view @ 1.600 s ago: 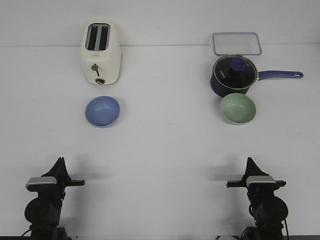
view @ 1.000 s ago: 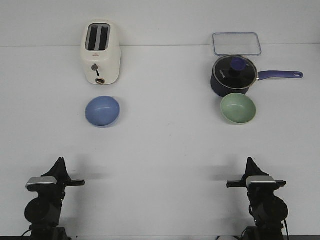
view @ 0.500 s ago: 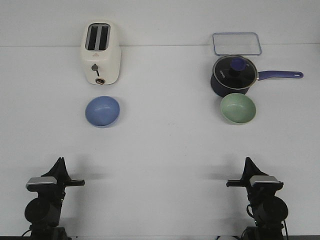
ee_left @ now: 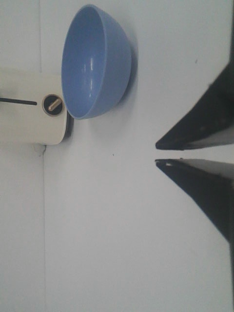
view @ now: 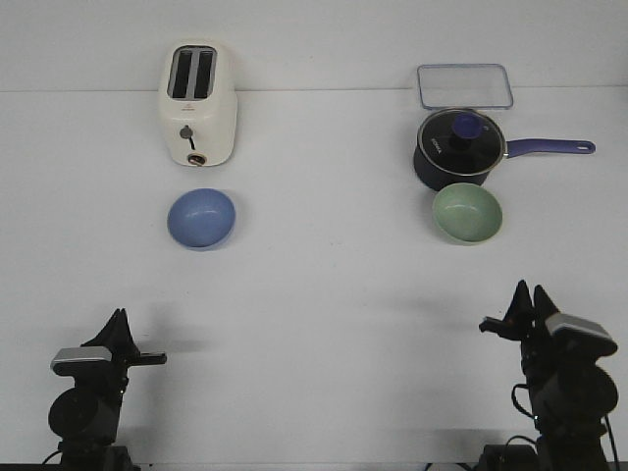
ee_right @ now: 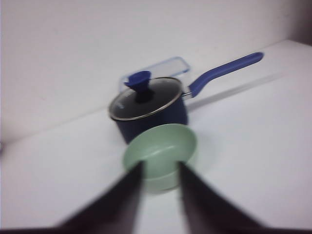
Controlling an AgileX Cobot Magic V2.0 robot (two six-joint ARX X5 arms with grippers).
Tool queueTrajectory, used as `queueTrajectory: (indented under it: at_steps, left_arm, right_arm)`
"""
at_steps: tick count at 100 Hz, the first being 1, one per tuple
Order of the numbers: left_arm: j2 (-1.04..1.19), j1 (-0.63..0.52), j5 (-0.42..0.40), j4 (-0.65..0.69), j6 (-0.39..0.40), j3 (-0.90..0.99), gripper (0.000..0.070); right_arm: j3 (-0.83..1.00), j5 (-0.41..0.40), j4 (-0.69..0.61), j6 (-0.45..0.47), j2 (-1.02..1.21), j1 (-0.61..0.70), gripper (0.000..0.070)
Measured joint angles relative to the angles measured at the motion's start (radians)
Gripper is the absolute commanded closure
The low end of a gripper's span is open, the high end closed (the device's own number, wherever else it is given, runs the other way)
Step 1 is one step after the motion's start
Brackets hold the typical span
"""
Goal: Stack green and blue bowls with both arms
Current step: 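Reach the right gripper forward to the rim of the pale green bowl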
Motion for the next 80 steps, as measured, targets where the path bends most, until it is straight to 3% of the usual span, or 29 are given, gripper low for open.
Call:
queueTrajectory:
  at_steps: [30,56,80]
  left_arm:
    - [0.000,0.000,0.000,0.000,0.000,0.000,0.0685]
    - [0.000,0.000,0.000,0.000,0.000,0.000,0.0685]
    - [0.000,0.000,0.000,0.000,0.000,0.000,0.0685]
  right_arm:
    - [0.386,0.016,-0.139,-0.090,0.642,-0.042,0.0291]
    - [0.634,-0.104,-0.184,-0.109,1.144,-0.131,0.0291]
    - [0.759,-0.142,-0.168,-0.110,1.378,-0.163,0.0307]
